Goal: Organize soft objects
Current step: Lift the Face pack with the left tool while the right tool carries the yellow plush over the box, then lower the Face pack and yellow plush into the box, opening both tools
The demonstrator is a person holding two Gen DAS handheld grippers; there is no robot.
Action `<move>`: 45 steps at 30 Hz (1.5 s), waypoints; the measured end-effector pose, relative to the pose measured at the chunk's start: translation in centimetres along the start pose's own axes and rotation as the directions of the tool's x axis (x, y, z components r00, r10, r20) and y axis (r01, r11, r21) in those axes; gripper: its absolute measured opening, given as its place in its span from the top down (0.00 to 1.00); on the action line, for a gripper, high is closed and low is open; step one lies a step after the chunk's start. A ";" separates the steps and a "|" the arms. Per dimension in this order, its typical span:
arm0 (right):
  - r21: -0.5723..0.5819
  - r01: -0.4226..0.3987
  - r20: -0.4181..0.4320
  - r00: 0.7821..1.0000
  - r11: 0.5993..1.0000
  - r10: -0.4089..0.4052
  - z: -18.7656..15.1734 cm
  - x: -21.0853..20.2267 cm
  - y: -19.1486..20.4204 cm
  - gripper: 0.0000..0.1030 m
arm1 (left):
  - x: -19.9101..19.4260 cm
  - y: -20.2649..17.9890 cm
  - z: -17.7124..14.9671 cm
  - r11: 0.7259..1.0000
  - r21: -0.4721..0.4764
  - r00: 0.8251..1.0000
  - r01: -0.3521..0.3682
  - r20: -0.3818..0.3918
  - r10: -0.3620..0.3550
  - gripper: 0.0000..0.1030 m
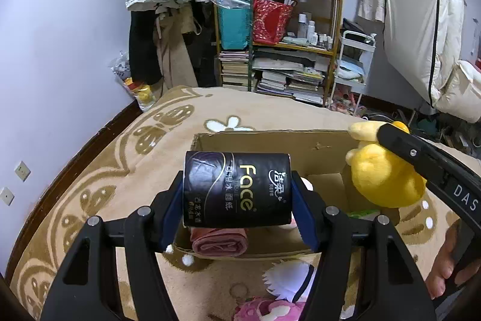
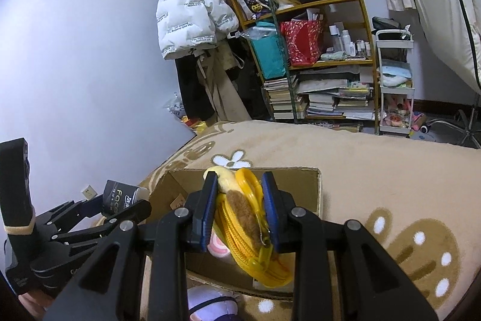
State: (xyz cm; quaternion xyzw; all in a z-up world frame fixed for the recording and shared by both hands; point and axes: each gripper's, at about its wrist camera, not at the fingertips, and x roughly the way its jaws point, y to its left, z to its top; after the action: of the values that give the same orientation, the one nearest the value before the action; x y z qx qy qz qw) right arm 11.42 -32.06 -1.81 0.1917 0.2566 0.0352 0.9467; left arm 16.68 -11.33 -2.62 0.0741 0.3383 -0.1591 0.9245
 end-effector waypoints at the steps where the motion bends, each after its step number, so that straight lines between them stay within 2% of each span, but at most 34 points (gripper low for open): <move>1: 0.006 -0.009 0.001 1.000 1.000 0.009 -0.1 0.0 -0.1 0.69 | 0.0 -0.1 0.0 1.000 0.002 1.000 0.004 0.000 -0.004 0.38; 10: 0.039 -0.050 0.023 0.999 0.998 0.049 -0.6 0.3 -1.4 0.69 | 0.1 -1.6 -0.5 0.997 0.070 0.999 0.043 0.018 -0.045 0.38; 20: 0.036 -0.072 0.030 0.997 0.997 0.071 -1.0 0.6 -0.8 0.68 | 0.5 -1.8 -0.9 0.996 0.080 0.999 0.044 0.005 -0.045 0.38; 31: 0.040 -0.092 -0.019 0.996 0.995 0.093 -1.9 1.7 -0.6 0.68 | 1.3 -2.1 -1.2 0.995 0.088 0.999 0.046 -0.022 -0.044 0.38; 36: 0.059 -0.078 -0.041 0.996 0.995 0.081 -2.1 2.0 -1.1 0.62 | 1.8 -2.0 -1.3 0.995 0.084 0.998 0.044 -0.050 -0.040 0.37; 38: 0.073 -0.081 -0.046 0.995 0.994 0.085 -2.1 2.1 -1.3 0.61 | 1.9 -2.0 -1.3 0.996 0.082 0.998 0.043 -0.056 -0.039 0.35; 40: 0.084 -0.085 -0.051 0.995 0.993 0.089 -2.0 2.3 -1.6 0.61 | 1.8 -1.9 -1.3 0.997 0.073 0.998 0.034 -0.048 -0.030 0.25; 42: 0.087 -0.084 -0.052 0.995 0.993 0.089 -2.0 2.3 -1.7 0.61 | 1.7 -1.7 -1.3 0.997 0.068 0.999 0.029 -0.041 -0.026 0.22; 45: 0.095 -0.086 -0.056 0.994 0.992 0.092 -1.9 2.4 -1.9 0.61 | 2.1 -1.6 -1.3 0.997 0.068 0.997 0.034 -0.073 -0.029 0.21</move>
State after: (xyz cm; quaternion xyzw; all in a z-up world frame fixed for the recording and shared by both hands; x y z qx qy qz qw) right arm 12.48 -32.75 -5.21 0.2453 0.2778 0.0715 0.9260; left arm 16.86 -13.04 -5.03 0.1065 0.3669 -0.1824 0.9060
